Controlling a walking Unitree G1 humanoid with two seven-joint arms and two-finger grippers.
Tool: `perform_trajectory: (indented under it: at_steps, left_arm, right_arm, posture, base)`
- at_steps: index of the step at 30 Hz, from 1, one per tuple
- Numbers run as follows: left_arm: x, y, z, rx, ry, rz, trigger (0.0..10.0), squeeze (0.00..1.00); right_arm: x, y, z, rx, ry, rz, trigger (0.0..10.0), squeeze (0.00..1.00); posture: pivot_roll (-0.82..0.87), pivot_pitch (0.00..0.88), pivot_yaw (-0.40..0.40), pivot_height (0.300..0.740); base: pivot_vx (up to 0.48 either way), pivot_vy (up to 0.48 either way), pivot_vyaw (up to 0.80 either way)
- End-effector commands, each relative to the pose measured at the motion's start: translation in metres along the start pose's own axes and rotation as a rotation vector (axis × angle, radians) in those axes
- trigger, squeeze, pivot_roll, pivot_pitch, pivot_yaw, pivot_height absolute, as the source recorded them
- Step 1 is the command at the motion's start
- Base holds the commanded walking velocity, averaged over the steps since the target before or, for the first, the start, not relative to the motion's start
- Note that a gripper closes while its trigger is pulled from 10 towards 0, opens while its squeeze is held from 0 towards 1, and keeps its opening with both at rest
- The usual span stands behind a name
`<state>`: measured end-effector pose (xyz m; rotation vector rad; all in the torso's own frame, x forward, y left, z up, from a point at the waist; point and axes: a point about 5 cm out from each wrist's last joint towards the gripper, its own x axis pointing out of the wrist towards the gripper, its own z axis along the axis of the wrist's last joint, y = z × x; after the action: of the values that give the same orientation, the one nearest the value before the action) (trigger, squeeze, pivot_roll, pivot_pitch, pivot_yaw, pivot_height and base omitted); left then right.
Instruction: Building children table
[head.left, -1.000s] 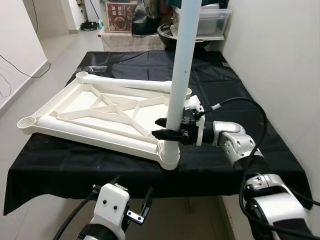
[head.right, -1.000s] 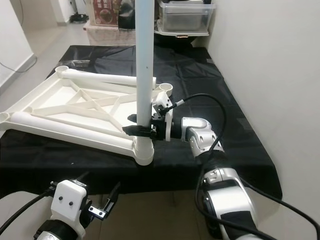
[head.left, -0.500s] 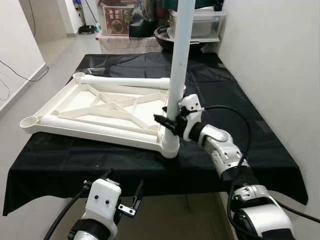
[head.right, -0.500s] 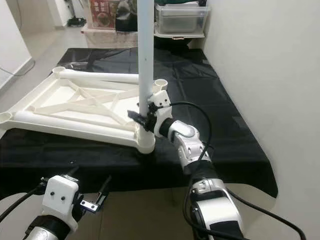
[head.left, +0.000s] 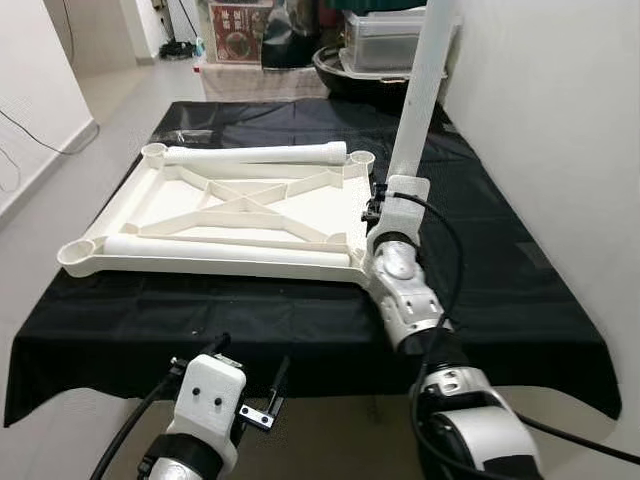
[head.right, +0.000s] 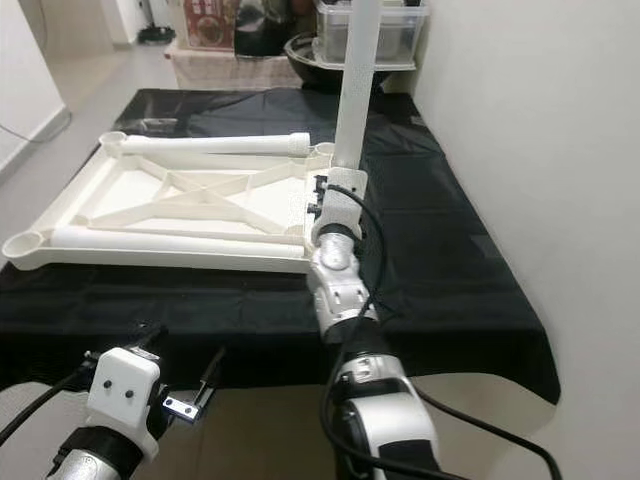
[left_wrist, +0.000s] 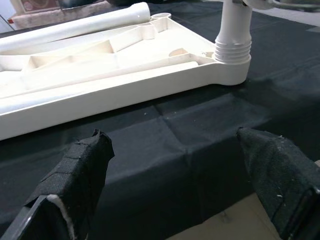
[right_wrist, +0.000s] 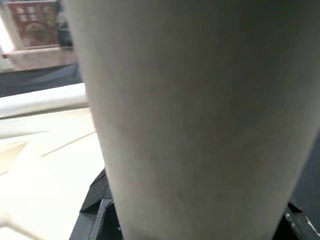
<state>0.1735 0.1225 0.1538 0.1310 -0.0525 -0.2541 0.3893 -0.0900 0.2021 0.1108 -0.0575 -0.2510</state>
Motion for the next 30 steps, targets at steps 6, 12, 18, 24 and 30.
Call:
perform_trajectory:
  at_steps: [6, 12, 18, 24, 30]
  left_arm:
    - [-0.003, -0.002, -0.003, -0.003, 0.016, -0.002, 10.0, 0.0]
    - [-0.001, -0.004, -0.004, -0.006, 0.014, -0.01, 10.0, 0.0]
    - [0.0, -0.007, -0.005, -0.012, 0.015, -0.015, 10.0, 0.0]
    - [0.0, -0.007, -0.004, -0.01, 0.014, -0.017, 10.0, 0.0]
    - [0.001, -0.006, -0.005, -0.014, 0.013, -0.015, 10.0, 0.0]
  right_arm:
    - [-0.009, 0.017, -0.019, 0.071, 0.129, -0.005, 10.0, 0.0]
    - [-0.004, 0.016, -0.001, 0.087, 0.034, 0.099, 10.0, 0.96]
    - [0.003, 0.004, 0.006, 0.092, -0.013, 0.147, 10.0, 0.0]
    - [0.017, -0.017, 0.01, 0.09, -0.025, 0.414, 10.0, 0.0]
    - [0.024, -0.03, 0.02, 0.165, 0.006, 0.721, 10.0, 0.0]
  posture:
    - [0.11, 0.102, -0.048, 0.74]
    - [0.09, 0.097, -0.043, 0.74]
    - [0.09, 0.101, -0.037, 0.74]
    - [0.09, 0.102, -0.039, 0.74]
    - [0.09, 0.106, -0.038, 0.74]
  base:
    - [0.0, 0.0, 0.0]
    - [0.0, 0.0, 0.0]
    - [0.0, 0.0, 0.0]
    - [0.0, 0.0, 0.0]
    - [0.0, 0.0, 0.0]
